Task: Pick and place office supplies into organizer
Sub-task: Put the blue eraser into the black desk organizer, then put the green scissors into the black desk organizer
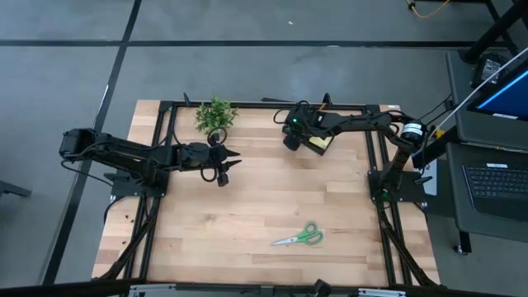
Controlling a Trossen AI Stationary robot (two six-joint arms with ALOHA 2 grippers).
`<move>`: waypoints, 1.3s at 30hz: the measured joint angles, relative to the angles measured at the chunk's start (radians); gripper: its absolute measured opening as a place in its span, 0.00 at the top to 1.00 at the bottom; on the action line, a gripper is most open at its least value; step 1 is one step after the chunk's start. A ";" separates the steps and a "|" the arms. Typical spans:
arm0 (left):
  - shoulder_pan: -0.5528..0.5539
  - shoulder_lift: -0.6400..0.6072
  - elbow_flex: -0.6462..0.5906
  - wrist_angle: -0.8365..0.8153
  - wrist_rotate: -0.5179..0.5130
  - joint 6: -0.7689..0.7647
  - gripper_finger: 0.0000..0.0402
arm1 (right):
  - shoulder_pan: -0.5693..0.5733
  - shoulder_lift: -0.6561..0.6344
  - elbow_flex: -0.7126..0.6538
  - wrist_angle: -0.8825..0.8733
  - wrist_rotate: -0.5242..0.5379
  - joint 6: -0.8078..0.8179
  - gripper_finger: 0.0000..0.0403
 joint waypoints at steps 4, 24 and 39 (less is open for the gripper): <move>0.000 0.000 0.000 0.000 0.000 0.000 0.75 | 0.000 0.000 0.000 -0.028 -0.001 -0.004 0.90; 0.000 0.001 0.000 0.000 -0.002 -0.007 0.76 | 0.003 -0.001 0.000 -0.035 -0.003 -0.057 0.82; 0.000 0.001 0.000 0.000 -0.004 0.009 0.76 | 0.080 -0.031 0.280 -0.409 -0.114 -0.047 0.95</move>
